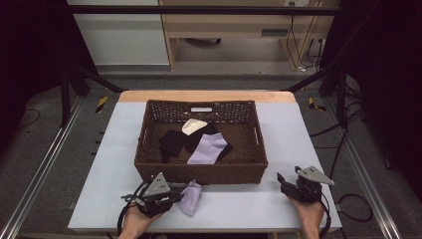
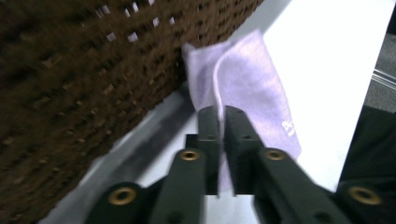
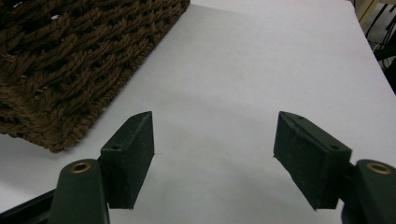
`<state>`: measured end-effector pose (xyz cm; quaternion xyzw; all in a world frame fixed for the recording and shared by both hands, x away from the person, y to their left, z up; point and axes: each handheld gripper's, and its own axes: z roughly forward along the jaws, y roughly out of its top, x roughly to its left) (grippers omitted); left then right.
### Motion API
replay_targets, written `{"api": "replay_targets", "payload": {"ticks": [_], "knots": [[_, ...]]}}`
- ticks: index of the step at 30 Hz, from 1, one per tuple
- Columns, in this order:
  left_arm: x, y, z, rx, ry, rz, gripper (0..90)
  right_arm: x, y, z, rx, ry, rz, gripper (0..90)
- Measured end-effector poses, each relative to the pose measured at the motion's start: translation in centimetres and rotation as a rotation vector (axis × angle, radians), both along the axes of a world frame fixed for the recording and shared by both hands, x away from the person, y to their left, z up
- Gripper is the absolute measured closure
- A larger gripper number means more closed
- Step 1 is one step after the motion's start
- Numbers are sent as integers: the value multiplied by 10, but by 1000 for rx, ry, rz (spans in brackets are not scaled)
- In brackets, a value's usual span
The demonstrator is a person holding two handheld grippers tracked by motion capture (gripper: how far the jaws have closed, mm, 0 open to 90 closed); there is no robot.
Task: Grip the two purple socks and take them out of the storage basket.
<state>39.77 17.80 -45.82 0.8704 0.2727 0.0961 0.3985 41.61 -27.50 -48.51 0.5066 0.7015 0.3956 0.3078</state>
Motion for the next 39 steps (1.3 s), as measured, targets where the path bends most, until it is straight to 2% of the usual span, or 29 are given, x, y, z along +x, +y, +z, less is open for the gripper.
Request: {"api": "replay_targets", "payload": {"ticks": [6, 11, 17, 26, 30, 36, 39], "knots": [[-2, 3, 7, -46, -23, 35, 606, 0, 0, 0, 6, 3, -2, 289], [-7, 9, 21, -111, -72, 53, 564, 0, 0, 0, 8, 6, -3, 289], [-10, 15, 36, -148, -128, 82, 552, 0, 0, 0, 6, 6, -4, 288], [-6, 19, 49, -172, -157, 102, 544, 1, 1, 0, -10, 6, -3, 291], [-3, 18, 59, -175, -191, 105, 537, 0, 0, 0, -2, -3, -12, 305], [8, 15, 81, -203, -236, 119, 530, 0, -1, 0, 9, -3, -18, 311], [19, 12, 94, -225, -241, 123, 524, 0, -1, 0, 9, -4, -17, 314]]}}
